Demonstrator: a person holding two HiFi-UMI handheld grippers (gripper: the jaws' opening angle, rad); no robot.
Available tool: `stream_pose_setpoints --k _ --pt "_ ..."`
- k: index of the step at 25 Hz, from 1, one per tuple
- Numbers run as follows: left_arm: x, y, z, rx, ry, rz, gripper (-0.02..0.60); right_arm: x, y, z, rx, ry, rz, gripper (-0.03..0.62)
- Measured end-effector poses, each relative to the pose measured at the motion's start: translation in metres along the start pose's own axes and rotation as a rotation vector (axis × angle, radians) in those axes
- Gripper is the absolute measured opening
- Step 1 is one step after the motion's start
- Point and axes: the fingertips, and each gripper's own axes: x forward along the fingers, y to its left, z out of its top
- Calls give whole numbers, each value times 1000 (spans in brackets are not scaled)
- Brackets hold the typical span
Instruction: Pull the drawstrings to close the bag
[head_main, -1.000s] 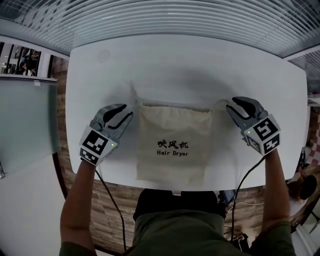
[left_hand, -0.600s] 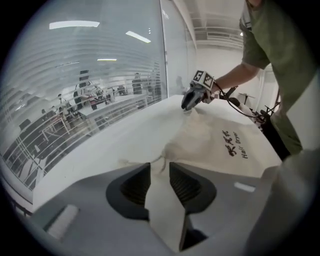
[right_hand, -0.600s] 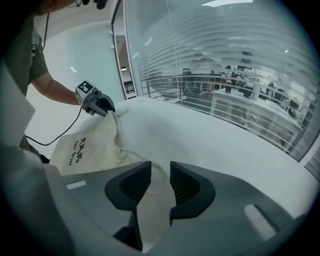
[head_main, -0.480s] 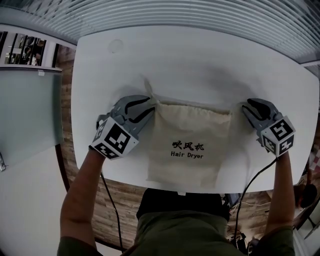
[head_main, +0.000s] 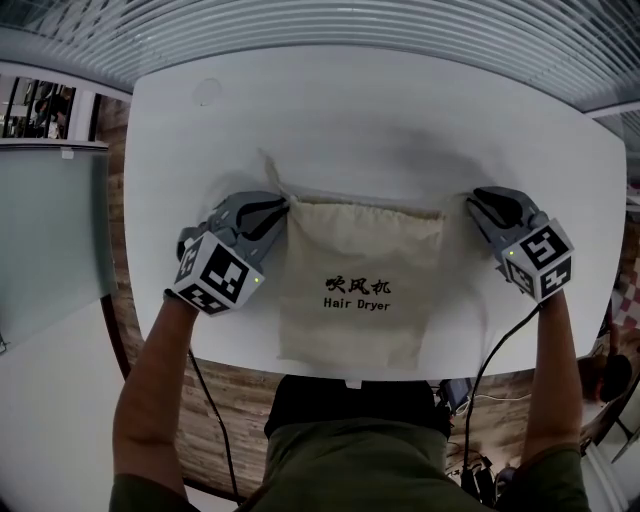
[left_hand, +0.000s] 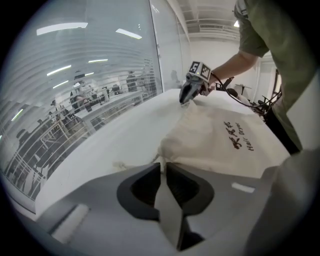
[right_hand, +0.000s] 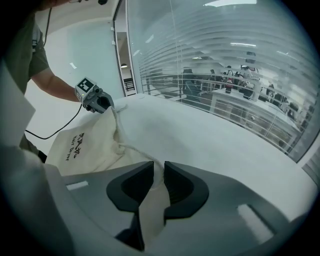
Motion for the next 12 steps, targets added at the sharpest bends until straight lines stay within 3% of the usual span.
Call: stream_pose_setpoints --k 6,12 --pt "-1 3 4 8 16 29 8 -2 2 3 -34 28 -25 17" --pt "-34 15 26 97 28 106 5 -49 -8 49 -192 -46 -212 15"
